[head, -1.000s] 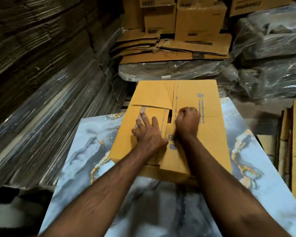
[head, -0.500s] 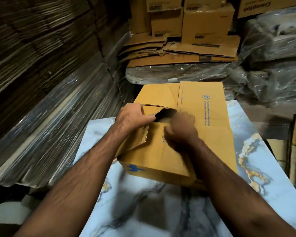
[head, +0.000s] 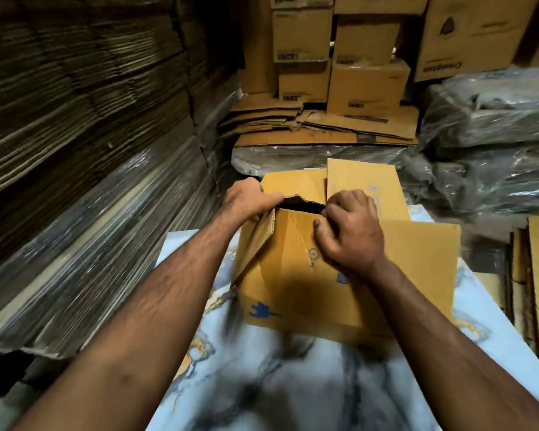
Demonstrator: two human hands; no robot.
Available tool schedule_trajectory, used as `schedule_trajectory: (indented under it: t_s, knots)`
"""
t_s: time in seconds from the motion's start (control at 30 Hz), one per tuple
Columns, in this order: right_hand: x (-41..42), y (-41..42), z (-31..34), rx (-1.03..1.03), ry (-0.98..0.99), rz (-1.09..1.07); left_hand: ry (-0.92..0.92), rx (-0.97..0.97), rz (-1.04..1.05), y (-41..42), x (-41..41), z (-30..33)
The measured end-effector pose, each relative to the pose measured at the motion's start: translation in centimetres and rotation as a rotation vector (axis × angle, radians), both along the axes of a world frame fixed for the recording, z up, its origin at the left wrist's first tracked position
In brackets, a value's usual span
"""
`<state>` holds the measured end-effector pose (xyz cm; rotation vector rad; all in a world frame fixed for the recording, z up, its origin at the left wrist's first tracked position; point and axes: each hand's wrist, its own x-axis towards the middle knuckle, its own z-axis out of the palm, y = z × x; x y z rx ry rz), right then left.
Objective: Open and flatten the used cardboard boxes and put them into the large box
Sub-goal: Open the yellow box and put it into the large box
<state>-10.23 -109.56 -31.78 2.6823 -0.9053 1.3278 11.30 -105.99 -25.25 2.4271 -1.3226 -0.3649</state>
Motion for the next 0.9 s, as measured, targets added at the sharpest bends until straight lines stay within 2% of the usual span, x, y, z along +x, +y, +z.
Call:
schedule_trajectory:
  t_s: [0.2,0.4,0.57,0.77,0.9]
  knots:
    - [0.0,4.9,2.2,-0.138,-0.042,0.005,0.003,-0.012,0.010,0.3,-0.3,-0.8]
    - [-1.0,9.3,3.7,-0.135,0.039,0.038,-0.008,-0.059,0.027,0.5,-1.5,-1.9]
    - [-3.1,12.9,4.5,-0.061,0.209,0.064,0.093,-0.045,0.002,1.4,-1.2,-1.6]
    - [-4.1,15.9,5.4,0.146,0.323,0.093,0.214,0.065,-0.130,1.2,-0.2,-1.4]
    - [-4.5,17.1,5.7,0.247,0.358,0.107,0.125,-0.006,-0.112,3.7,-1.7,-0.4]
